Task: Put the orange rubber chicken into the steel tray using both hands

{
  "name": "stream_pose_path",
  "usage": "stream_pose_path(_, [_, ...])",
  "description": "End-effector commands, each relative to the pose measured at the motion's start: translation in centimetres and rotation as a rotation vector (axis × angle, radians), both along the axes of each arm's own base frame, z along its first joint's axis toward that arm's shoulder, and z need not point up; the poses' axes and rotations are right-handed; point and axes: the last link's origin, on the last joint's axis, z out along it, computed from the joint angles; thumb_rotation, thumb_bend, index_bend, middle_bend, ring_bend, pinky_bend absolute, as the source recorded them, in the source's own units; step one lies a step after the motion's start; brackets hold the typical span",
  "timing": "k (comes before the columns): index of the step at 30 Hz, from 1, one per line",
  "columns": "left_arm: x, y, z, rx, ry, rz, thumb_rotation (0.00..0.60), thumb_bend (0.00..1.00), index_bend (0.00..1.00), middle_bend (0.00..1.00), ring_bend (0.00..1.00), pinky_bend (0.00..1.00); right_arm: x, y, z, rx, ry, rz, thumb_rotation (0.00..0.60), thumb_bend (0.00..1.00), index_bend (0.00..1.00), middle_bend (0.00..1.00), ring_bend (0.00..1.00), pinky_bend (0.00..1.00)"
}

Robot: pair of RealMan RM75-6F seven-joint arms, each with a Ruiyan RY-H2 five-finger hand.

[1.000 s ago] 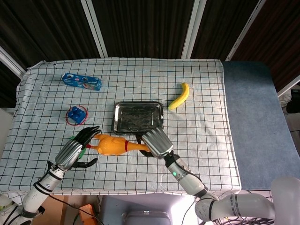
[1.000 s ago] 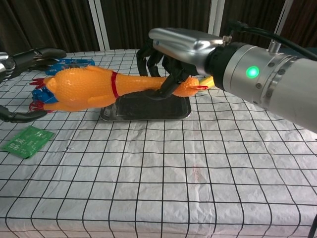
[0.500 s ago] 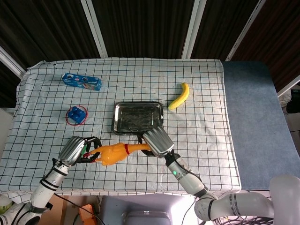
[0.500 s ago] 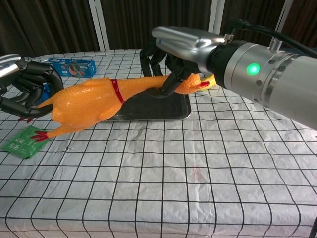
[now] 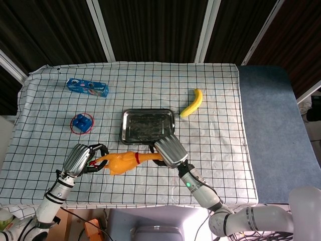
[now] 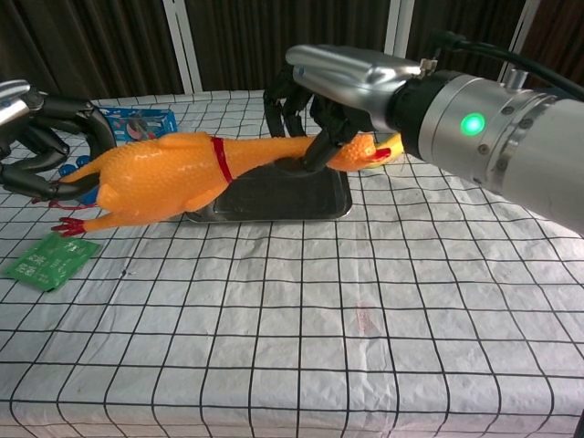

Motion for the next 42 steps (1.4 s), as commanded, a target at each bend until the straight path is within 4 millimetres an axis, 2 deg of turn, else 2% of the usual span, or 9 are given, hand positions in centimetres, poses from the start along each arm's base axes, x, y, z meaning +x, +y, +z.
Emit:
stream_pose_path(1, [-0.3,-0.1,0.1,-0.038,0.003,-0.015,0.6,0.48,0.52,0.66,0.61,0.79,0.0,-0.1,0.1,-0.005,0.0,-0.001,0.6,0.6,0.91,0.73,0.85,0.91])
stream_pose_path(4, [-0.6,0.0,0.4,-0.103,-0.01,-0.022,0.6,0.36,0.13,0.2,0.17,0.34,-0.1,-0.2,0.2,-0.017,0.0,-0.002,0.6,0.59,0.91,0.73,0.85,0.91])
stream_pose_path(7, [-0.6,0.0,1.1,-0.145,-0.046,-0.028,0.6,0.3,0.0,0.03,0.01,0.16,-0.2,-0.3,0.2,-0.029,0.006,-0.006,0.6,0.6,0.91,0.73,0.85,0.91])
stream_pose_path(19, [-1.1,0.1,2.1,-0.208,-0.055,-0.016,0.6,0.26,0.0,0.0,0.0,0.02,-0.7,-0.8,0.0,-0.061,0.046,-0.02,0.6,0.6,0.91,0.73,0.85,0.91])
stream_pose_path(27, [-1.0,0.6,1.2,-0.228,-0.048,-0.012,0.6,0.27,0.0,0.0,0.0,0.02,-0.3,-0.7,-0.4,-0.047,0.021,-0.015,0.6,0.6,0.91,0.73,0.85,0.91])
stream_pose_path(33, [-0.5,1.6,-0.4,-0.273,-0.064,0.004,0.6,0.27,0.0,0.03,0.01,0.12,-0.1,-0.5,-0.7,-0.027,-0.023,-0.025,0.6,0.6,0.91,0.73,0.85,0.91])
stream_pose_path(36, [-0.1,2.0,-0.8,-0.262,-0.088,0.006,0.6,0.27,0.02,0.15,0.1,0.22,-0.1,-0.5,-0.8,-0.027,-0.026,-0.027,0.6,0.6,0.91,0.73,0.85,0.91])
stream_pose_path(38, [0.1,2.1,-0.9,-0.254,-0.106,0.008,0.6,0.27,0.11,0.26,0.21,0.32,-0.1,-0.5,-0.9,-0.027,-0.026,-0.028,0.6,0.6,0.91,0.73,0.85,0.91])
stream_pose_path(42, [0.4,2.2,-1.1,-0.23,-0.154,0.015,0.6,0.26,0.41,0.56,0.48,0.61,-0.1,-0.4,-1.0,-0.026,-0.023,-0.028,0.6,0.6,0.91,0.73,0.85,0.91])
